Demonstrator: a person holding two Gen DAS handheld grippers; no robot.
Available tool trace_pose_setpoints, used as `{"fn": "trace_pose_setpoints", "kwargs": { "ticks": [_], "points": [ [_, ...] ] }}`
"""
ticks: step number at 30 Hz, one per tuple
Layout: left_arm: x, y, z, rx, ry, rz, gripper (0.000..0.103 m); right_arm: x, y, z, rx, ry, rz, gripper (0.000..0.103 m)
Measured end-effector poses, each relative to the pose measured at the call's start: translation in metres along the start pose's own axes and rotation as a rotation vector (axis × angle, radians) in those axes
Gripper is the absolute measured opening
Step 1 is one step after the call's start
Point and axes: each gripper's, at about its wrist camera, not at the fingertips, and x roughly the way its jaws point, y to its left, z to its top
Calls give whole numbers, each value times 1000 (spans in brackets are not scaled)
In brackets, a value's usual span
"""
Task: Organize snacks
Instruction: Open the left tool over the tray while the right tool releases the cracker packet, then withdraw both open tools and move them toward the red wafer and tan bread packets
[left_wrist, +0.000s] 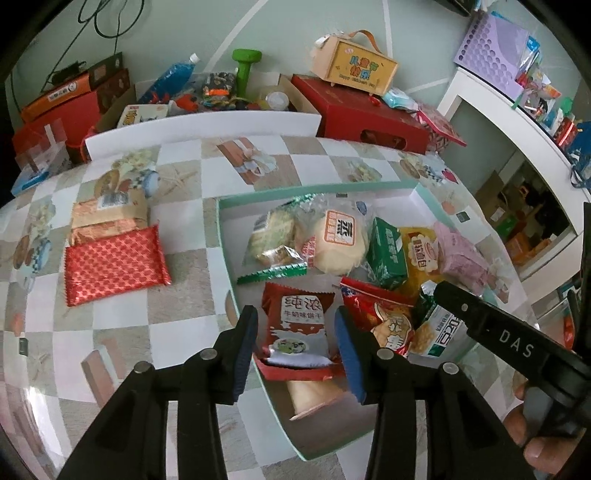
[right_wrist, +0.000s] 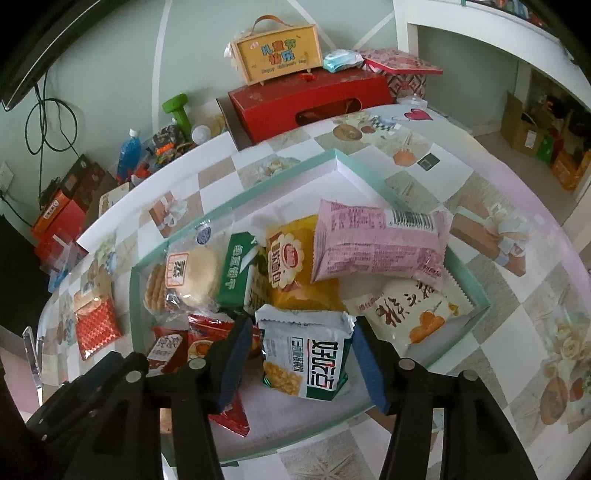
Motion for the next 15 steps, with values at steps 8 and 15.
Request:
{"fn": "trace_pose_setpoints", "kwargs": {
  "ticks": [8,15],
  "points": [
    [1,19,1,-67,23,58,78,2,5,-1,-21,8,-7,77],
    [4,44,-1,-157,10,166,90,1,13,-1,-61,-34,-24,103]
  ]
}}
